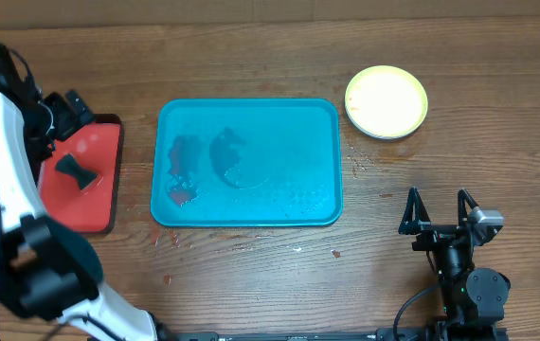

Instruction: Clean dirty plates on tray and stack at the side

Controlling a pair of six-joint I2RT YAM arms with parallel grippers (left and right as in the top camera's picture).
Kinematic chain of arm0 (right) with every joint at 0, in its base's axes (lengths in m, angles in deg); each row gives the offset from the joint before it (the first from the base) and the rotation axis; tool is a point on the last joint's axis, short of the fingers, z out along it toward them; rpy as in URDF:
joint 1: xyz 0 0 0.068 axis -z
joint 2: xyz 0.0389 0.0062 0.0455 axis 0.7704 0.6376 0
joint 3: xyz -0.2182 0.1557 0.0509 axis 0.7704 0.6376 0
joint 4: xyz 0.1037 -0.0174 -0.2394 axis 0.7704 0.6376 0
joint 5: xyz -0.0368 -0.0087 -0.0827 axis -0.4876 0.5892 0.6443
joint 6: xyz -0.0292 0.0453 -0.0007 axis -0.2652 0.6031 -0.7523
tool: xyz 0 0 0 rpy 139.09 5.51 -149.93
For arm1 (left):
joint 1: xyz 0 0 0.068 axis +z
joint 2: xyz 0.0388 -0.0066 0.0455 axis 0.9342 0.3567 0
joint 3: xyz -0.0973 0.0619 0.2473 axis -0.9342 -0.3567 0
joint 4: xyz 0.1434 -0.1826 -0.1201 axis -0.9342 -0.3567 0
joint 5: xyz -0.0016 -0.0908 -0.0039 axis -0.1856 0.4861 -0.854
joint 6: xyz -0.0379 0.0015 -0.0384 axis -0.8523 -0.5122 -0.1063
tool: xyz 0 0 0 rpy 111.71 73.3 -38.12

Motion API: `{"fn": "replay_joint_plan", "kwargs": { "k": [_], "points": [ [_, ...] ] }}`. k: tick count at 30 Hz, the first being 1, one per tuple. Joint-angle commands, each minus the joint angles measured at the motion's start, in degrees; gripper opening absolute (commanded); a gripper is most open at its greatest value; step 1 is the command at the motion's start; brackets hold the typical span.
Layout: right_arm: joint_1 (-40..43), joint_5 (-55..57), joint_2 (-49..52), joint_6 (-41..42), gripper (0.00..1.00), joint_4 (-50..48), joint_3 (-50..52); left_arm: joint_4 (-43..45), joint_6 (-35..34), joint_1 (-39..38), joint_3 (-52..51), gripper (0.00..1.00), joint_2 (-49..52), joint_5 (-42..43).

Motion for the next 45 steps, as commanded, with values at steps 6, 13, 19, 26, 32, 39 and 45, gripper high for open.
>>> {"fn": "replay_joint_plan", "kwargs": {
  "k": [6,13,19,26,32,39,45],
  "points": [
    [-0.17,0.57,-0.61,-0.46,1.00,-0.35,0.59,13.60,2.86,-5.60,-16.35,1.00,-15.89,0.79],
    [-0.17,0.57,-0.61,-0.46,1.00,-0.35,0.59,26.99,2.78,-9.38,-39.95,1.00,-30.80,0.81],
    [-0.17,0.57,-0.61,-0.46,1.00,-0.35,0.59,26.88,2.34,-9.73,-53.64,1.00,-42.21,-0.04],
    [-0.17,0.57,-0.61,-0.46,1.00,-0.35,0.59,31.87,3.72,-9.75,-63.14,1.00,-52.81,-2.19],
    [-0.17,0.57,-0.61,-0.46,1.00,-0.35,0.59,47.47,6.71,-9.81,-73.90,1.00,-62.36,4.42],
    [-0.17,0.57,-0.61,-0.46,1.00,-0.35,0.59,66.12,8.15,-9.81,-87.47,1.00,-70.95,10.25],
    [-0.17,0.57,-0.61,-0.46,1.00,-0.35,0.59,75.89,7.93,-9.90,-96.35,1.00,-77.88,10.27]
  ]
}}
